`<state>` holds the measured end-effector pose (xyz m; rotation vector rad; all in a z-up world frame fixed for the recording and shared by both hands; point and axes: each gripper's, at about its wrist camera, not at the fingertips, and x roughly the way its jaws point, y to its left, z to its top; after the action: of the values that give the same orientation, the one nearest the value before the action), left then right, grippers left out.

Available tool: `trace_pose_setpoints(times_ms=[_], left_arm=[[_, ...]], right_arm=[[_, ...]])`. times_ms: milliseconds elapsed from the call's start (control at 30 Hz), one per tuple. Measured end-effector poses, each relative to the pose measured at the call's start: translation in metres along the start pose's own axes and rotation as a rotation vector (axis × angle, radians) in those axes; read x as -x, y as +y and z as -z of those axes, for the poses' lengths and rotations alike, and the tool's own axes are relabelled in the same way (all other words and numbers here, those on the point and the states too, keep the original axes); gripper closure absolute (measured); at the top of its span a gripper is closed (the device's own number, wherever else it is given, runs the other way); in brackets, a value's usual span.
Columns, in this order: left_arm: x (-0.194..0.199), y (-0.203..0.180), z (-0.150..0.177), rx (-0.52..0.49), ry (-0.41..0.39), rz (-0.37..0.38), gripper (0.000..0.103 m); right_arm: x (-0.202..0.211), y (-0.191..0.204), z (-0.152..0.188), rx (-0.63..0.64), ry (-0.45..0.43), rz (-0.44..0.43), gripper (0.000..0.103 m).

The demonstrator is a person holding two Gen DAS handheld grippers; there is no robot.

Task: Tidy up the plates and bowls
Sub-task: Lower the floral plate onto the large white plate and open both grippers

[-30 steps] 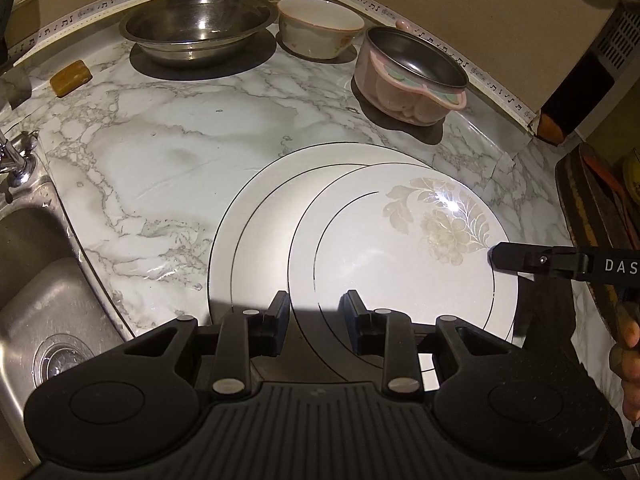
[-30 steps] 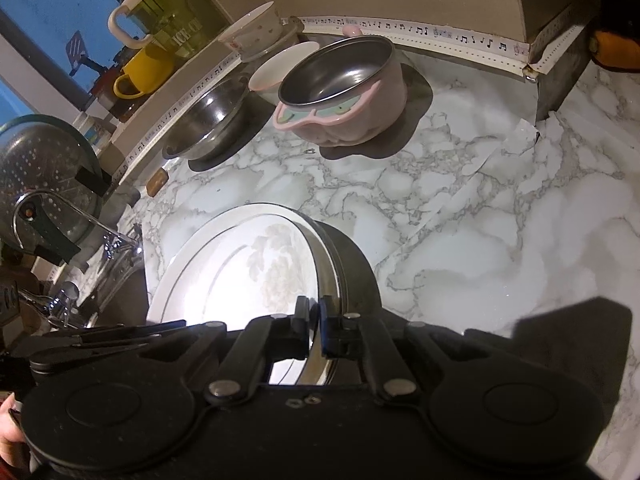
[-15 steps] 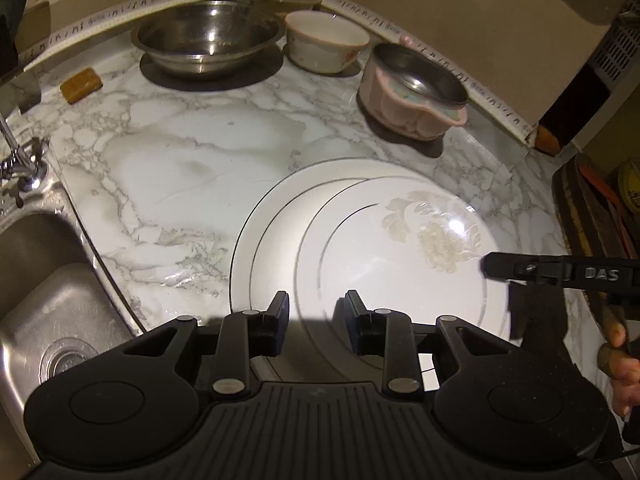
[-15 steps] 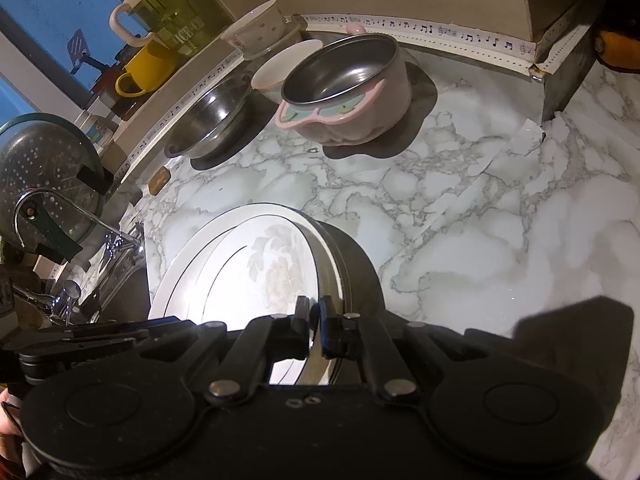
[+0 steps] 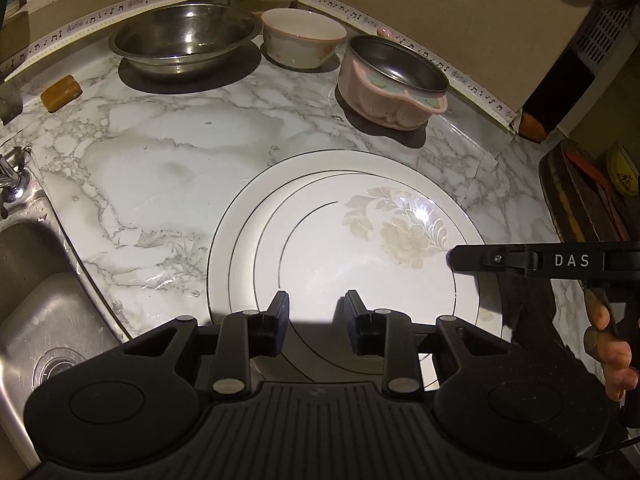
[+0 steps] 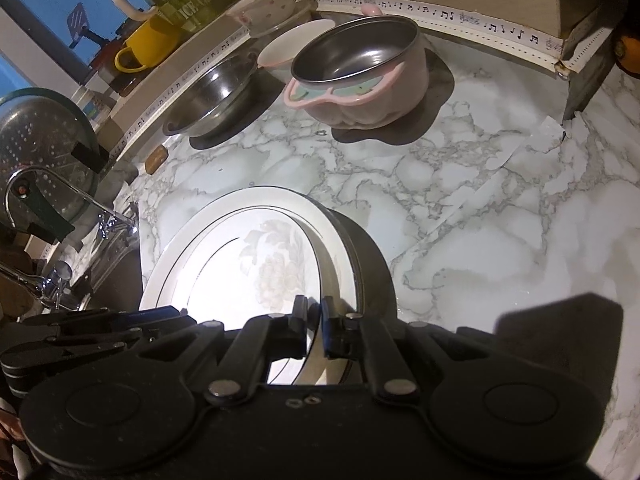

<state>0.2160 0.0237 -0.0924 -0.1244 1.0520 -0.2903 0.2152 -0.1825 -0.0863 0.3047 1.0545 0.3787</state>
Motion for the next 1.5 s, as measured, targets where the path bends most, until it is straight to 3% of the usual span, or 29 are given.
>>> trace_pose_setpoints(times_ms=[600,1000,1433,1467,1500], left_arm=[[-0.003,-0.008,-0.001,-0.019,0.013,-0.007,0.074],[0.018,-0.018,0.000,-0.060,-0.045,-0.023,0.074],[0.046,-0.021,-0.003,-0.064,-0.087,-0.046,0.073],[0.048,-0.021,-0.003,-0.064,-0.094,-0.051,0.068],[0.051,-0.020,-0.003,-0.065,-0.105,-0.060,0.055]], right_arm=[[0.004,0.014,0.000,0.056,0.011,0.069,0.085],[0.018,0.035,0.005,0.146,0.011,0.076,0.081],[0.040,0.066,0.008,0.254,-0.040,0.080,0.069],[0.041,0.067,0.008,0.259,-0.042,0.079,0.067],[0.042,0.069,0.008,0.262,-0.045,0.078,0.066]])
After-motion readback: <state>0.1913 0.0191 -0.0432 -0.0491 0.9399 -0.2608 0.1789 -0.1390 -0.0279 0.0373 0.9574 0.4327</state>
